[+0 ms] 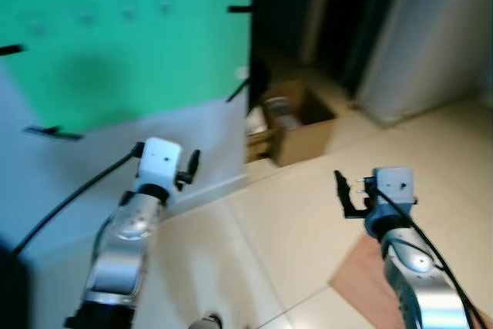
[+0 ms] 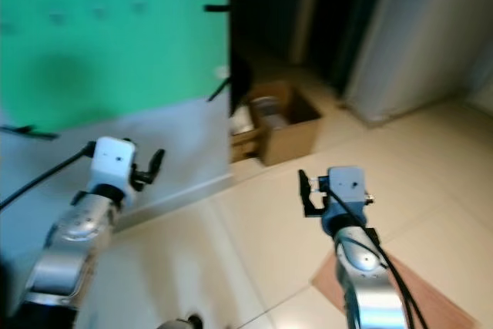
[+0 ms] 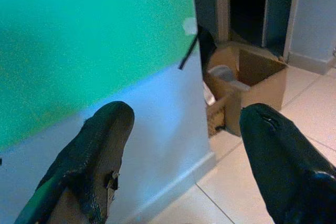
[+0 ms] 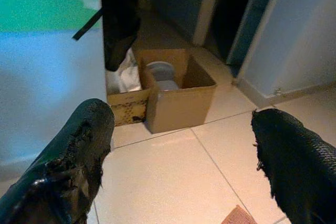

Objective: Hang keys on a hook

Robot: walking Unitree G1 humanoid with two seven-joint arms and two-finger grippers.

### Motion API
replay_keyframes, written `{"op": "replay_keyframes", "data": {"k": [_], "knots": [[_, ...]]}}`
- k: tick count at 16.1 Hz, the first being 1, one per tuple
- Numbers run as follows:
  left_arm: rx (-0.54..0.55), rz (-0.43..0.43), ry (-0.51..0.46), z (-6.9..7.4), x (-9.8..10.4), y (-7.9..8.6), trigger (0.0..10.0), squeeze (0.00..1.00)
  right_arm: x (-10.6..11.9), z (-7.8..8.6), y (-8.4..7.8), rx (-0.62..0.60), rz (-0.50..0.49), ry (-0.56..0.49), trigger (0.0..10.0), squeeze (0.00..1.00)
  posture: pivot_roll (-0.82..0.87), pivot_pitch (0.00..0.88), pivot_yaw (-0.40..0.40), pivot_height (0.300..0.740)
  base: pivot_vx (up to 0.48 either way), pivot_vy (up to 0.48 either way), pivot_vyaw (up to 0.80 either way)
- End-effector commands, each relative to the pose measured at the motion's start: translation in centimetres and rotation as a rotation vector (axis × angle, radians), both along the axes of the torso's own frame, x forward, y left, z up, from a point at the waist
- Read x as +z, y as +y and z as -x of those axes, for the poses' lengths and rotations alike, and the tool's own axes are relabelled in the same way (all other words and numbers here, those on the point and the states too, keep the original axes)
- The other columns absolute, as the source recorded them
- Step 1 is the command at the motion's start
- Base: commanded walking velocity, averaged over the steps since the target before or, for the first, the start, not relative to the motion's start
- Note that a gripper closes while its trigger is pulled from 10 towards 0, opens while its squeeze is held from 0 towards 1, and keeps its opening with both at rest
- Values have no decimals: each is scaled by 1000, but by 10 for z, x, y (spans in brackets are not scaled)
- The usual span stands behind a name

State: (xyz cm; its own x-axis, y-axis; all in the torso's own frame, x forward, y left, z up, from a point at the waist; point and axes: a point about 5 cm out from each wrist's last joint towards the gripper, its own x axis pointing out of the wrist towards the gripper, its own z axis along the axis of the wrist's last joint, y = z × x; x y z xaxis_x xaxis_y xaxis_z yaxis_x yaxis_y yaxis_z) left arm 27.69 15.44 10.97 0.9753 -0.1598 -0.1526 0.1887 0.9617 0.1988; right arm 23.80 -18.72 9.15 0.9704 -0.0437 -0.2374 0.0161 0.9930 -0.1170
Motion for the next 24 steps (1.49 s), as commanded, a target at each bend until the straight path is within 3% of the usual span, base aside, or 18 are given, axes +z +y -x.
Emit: {"op": "replay_keyframes", "data": {"k": [1,3,8,24], "knots": [[-7,-9,-22,-3,7,1,10000,0,2,-2,0,-4,-8,-9,10000,1000,-154,0,9,740,0,-322,800],[10,29,-8,-3,6,1,10000,0,4,-4,0,-4,17,-18,10000,1000,-156,0,14,740,0,-157,800],[-7,13,-30,-8,10,1,10000,0,5,-7,0,-5,25,-25,10000,1000,-161,0,28,740,0,0,115],[-35,23,-30,-14,11,-1,10000,0,2,-4,0,-15,31,-20,10000,1000,-179,0,49,740,351,0,800]]}}
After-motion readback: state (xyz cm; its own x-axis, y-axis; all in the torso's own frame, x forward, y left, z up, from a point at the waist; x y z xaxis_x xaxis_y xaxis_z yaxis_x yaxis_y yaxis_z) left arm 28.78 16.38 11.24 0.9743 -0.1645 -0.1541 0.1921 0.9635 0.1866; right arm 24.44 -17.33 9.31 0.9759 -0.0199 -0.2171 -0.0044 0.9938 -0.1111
